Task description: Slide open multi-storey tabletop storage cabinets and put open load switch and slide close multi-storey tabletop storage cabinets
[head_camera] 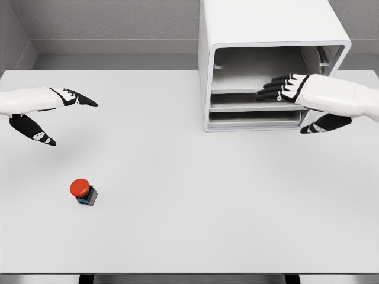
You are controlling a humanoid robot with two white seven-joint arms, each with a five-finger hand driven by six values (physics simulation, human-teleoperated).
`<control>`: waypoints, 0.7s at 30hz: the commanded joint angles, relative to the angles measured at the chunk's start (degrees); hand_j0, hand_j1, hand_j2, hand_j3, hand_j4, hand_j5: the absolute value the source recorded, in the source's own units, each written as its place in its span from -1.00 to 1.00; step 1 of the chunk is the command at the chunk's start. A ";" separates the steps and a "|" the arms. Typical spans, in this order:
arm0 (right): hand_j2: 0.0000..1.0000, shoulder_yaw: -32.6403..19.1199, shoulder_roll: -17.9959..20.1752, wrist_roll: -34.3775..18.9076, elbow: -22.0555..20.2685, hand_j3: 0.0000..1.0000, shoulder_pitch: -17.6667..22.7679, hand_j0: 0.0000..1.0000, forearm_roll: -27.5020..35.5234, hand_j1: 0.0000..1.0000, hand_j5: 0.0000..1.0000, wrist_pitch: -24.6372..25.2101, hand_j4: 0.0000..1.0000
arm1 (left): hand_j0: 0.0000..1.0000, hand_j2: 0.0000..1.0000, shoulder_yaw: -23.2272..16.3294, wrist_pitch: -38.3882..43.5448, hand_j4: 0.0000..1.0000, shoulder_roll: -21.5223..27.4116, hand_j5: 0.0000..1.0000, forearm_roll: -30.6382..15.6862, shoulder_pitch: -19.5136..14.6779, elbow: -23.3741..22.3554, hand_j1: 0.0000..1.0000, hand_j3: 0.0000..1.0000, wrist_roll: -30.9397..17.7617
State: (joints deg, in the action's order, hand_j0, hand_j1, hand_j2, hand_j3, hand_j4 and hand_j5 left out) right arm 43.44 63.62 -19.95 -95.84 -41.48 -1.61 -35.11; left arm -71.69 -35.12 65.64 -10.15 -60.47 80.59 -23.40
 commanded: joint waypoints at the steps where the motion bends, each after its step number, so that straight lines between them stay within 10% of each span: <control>1: 1.00 0.41 0.45 0.08 0.04 1.00 0.00 1.00 0.47 1.00 1.00 0.11 1.00 | 1.00 1.00 0.14 0.12 1.00 0.01 1.00 -0.40 0.00 0.01 1.00 1.00 0.02; 13: 1.00 3.14 -4.91 -2.46 0.31 1.00 -1.76 1.00 0.55 1.00 1.00 0.11 1.00 | 1.00 1.00 0.76 0.12 1.00 4.32 1.00 0.48 3.69 5.10 1.00 1.00 0.20; 21: 1.00 3.14 -7.98 -4.13 8.22 1.00 -4.66 1.00 0.38 1.00 1.00 0.11 1.00 | 1.00 1.00 6.21 0.12 1.00 5.99 1.00 0.48 11.43 7.83 1.00 1.00 0.29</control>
State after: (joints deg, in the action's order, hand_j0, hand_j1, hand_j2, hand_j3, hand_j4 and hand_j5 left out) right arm 46.55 56.50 -23.59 -89.27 -46.32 -1.48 -35.11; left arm -67.38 -35.13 71.38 -9.22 -48.87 87.63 -23.12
